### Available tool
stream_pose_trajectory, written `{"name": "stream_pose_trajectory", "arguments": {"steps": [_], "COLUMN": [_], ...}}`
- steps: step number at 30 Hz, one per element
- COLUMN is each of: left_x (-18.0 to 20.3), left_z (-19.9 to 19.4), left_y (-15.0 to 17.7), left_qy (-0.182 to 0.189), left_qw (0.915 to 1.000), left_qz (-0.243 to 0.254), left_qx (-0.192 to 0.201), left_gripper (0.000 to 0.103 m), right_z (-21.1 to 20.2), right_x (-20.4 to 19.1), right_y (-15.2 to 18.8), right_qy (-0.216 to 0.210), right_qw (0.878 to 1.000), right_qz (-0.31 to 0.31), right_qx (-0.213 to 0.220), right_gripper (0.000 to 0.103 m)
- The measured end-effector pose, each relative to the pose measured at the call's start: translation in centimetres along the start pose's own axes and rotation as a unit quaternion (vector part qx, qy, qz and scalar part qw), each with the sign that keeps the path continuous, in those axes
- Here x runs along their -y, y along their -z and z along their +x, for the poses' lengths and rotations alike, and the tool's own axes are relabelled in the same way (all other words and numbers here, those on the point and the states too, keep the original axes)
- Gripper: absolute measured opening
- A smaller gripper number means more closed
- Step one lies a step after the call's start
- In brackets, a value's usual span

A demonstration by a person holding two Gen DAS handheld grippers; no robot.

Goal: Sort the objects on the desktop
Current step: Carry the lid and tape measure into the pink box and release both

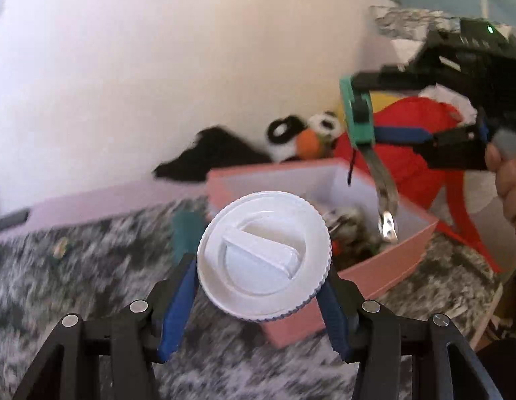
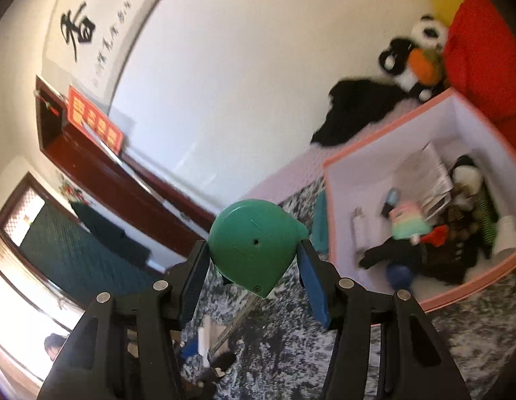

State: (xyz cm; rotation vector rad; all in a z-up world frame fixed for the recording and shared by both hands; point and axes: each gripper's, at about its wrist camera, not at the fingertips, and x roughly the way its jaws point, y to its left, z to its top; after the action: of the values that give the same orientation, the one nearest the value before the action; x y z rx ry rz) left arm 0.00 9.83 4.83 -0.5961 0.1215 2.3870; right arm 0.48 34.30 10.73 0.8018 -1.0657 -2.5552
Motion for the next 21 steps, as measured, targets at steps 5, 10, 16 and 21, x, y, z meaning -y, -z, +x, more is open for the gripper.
{"name": "stream_pose_trajectory", "arguments": {"steps": [5,10,16,21], "left_x": [3.5,6.0,7.2,7.2], "left_z": [2.5,7.9,14.7,20.1], "left_y": [-4.3,-7.3,-8.2,-7.4], "left_qy": [0.028,0.042,0.045,0.018], "left_qw": [0.9991,0.9974,0.9961,0.9953], "left_qz": [0.031,0.057,0.063,0.061], "left_qx": [0.01,-0.011,-0.042,-0.072], "left_gripper": [0.058,0.058,0.058,0.058], "right_z": [-5.7,-8.8,-7.4,-3.4], "right_x": [1.9,5.3,10.9,14.9], "right_y": [-1.9,-4.0,-6.8,-8.5], "right_qy": [0.018,0.051,0.086,0.121], "right_qw": [0.999,0.995,0.992,0.99], "right_qz": [0.0,0.011,0.033,0.035], "right_qx": [0.047,0.08,0.08,0.058], "right_gripper": [0.057,0.057,0.057,0.057]}}
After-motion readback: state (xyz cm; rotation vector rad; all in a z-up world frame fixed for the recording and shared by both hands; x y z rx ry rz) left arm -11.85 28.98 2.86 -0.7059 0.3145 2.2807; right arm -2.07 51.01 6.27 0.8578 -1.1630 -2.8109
